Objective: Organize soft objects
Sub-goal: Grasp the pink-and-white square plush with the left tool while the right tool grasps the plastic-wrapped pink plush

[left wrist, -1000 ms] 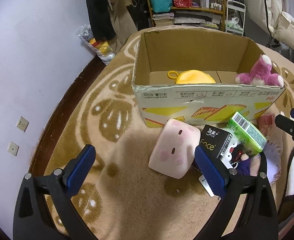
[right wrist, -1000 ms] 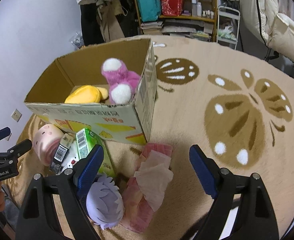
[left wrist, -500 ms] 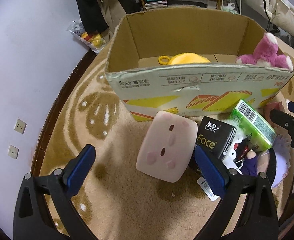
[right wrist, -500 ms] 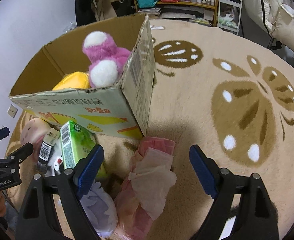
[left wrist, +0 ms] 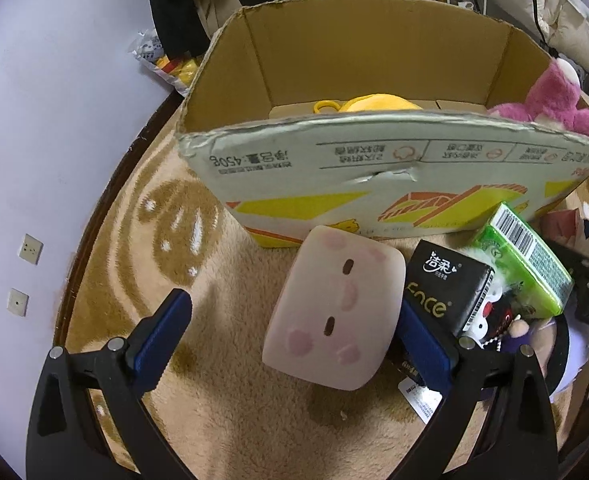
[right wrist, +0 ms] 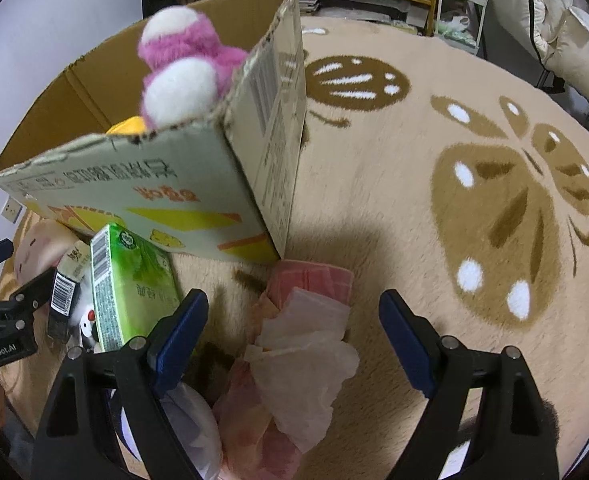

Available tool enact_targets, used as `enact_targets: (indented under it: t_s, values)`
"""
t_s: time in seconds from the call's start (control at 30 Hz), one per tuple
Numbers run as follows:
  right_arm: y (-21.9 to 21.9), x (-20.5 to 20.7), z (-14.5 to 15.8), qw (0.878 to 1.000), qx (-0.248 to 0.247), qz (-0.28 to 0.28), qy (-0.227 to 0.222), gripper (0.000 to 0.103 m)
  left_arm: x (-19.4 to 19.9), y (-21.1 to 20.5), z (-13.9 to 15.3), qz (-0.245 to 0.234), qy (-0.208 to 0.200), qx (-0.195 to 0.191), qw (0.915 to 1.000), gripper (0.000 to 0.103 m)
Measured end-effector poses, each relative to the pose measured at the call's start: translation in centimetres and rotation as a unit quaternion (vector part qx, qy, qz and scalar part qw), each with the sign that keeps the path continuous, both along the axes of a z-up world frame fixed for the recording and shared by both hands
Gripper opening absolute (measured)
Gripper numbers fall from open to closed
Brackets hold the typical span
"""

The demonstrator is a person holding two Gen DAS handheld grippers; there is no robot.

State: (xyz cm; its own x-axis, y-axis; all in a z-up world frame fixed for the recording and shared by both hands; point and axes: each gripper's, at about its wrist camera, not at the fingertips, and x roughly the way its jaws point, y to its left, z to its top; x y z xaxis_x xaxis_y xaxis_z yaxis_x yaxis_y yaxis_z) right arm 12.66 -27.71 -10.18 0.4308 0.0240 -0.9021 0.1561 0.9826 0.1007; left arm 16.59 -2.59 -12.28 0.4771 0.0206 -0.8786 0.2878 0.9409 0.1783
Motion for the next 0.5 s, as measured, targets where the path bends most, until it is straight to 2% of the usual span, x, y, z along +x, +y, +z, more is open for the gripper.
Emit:
enact_targets:
  t_s: [0.2, 0.27, 0.37, 0.47, 0.5]
  values:
    - [-0.1, 0.4, -1.0, 0.999, 0.025, 0.000, 0.022, 0.073, 0.1, 0.3, -0.2, 0.001, 0.000, -0.002, 1.0000, 0.098]
    - [-0.1, 0.4, -1.2, 0.999, 0.020, -0.002, 0.026, 0.061, 0.1, 0.3, -0.2, -0.002, 0.004, -0.007, 1.0000, 0.092]
    - [-0.3, 0.4, -1.3, 0.999, 0.011, -0.010, 0.032, 0.055, 0.1, 0.4, -0.1, -0.001, 0.009, -0.008, 0.9999, 0.085]
    - [-0.8, 0.4, -1.4, 0.999, 0.016, -0.025, 0.036, 0.046, -0.1, 0.2, -0.1, -0.003, 0.019, -0.020, 0.9996, 0.071]
    - [-0.8, 0.3, -1.4, 0.999, 0.012, -0.027, 0.036, 0.044, -0.3, 0.1, -0.1, -0.004, 0.022, -0.027, 0.9994, 0.062]
